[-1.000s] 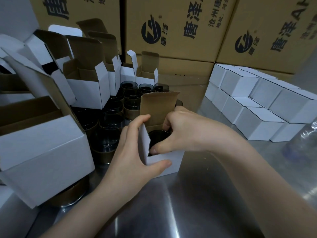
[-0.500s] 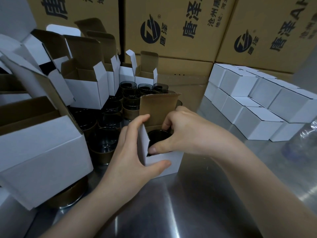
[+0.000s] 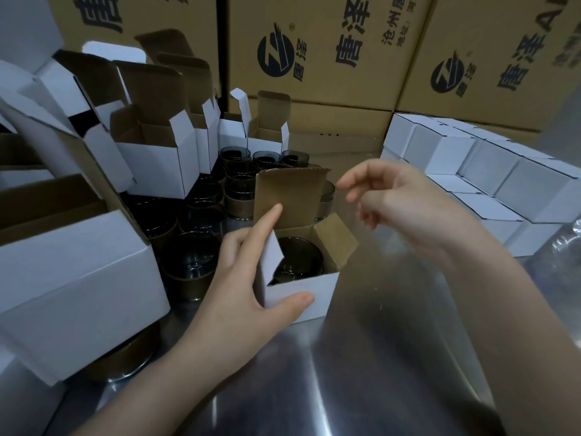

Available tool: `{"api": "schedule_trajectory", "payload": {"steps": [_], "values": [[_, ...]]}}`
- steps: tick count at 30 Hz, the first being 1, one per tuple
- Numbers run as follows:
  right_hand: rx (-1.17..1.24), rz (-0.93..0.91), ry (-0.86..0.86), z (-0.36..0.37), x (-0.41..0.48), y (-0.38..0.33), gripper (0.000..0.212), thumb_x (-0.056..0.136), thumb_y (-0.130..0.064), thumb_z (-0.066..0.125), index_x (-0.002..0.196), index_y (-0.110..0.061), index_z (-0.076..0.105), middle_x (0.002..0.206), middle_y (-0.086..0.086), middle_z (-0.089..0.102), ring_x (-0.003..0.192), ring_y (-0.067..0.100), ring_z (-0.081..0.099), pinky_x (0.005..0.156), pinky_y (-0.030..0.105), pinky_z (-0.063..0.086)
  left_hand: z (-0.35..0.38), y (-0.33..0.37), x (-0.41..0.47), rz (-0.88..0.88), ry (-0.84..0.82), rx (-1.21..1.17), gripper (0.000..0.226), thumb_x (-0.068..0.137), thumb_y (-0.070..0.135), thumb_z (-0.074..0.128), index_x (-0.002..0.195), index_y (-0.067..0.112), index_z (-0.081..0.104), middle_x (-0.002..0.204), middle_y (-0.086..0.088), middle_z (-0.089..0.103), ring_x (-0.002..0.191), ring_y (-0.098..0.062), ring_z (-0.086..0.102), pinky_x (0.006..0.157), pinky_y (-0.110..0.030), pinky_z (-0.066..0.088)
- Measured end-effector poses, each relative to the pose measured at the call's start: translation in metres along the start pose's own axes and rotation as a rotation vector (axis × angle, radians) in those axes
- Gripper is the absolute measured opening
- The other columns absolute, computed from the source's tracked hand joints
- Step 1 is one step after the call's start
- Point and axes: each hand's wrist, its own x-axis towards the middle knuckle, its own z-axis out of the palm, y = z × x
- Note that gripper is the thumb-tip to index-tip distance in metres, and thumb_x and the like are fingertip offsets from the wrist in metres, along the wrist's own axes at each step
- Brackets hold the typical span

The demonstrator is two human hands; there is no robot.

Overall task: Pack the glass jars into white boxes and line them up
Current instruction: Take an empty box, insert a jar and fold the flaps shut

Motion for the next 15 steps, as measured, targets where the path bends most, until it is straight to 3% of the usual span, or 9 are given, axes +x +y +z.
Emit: {"api": "schedule_trajectory", "payload": {"steps": [2,6,10,12,15], "values": [[0.020,0.103,-0.118,-0.006,0.003,0.007,0.035,0.086,0.016,0.048,0.092,-0.015,0.064,0.082,0.006,0.060,0.056,0.009,0.057,0.048,0.021,0.047,-0.001,0.003,-0.002,-0.016,-0.022,-0.034,0.087,0.071,0.053,0.068,0.137,0.073,0.015,0.127,0.040,0.028,0.120,0.027,0.029,0.092,-0.008,0.032],[0.091,0.239,-0.377,-0.006,0.008,0.017,0.028,0.090,0.008,0.057,0.108,-0.014,0.060,0.084,0.007,0.063,0.068,0.017,0.061,0.053,0.026,0.051,-0.002,0.014,0.001,-0.092,-0.042,-0.124,0.050,0.094,0.060,0.043,0.137,0.069,0.017,0.127,0.038,0.028,0.114,0.033,0.025,0.088,0.008,0.021],[0.137,0.234,-0.427,0.000,0.009,0.021,0.028,0.088,0.001,0.063,0.109,-0.017,0.060,0.077,0.002,0.066,0.062,0.014,0.064,0.054,0.025,0.052,0.002,0.019,0.024,-0.164,0.024,-0.118,0.049,0.105,0.012,0.031,0.137,0.044,0.012,0.131,0.016,0.031,0.125,0.009,0.029,0.111,-0.012,0.018],[0.154,0.229,-0.439,0.001,0.010,0.022,0.028,0.086,-0.002,0.066,0.109,-0.017,0.061,0.077,0.002,0.069,0.063,0.015,0.064,0.054,0.025,0.052,0.004,0.021,0.030,-0.167,0.027,-0.147,0.046,0.104,0.007,0.024,0.136,0.038,0.014,0.134,0.012,0.033,0.127,0.005,0.028,0.120,-0.022,0.015],[0.158,0.224,-0.442,0.003,0.010,0.022,0.036,0.078,-0.009,0.071,0.112,-0.014,0.061,0.081,0.004,0.070,0.066,0.017,0.064,0.055,0.025,0.052,0.003,0.020,0.021,-0.163,0.035,-0.148,0.047,0.104,0.012,0.028,0.134,0.046,0.017,0.133,0.015,0.034,0.126,0.006,0.031,0.117,-0.017,0.016]]}}
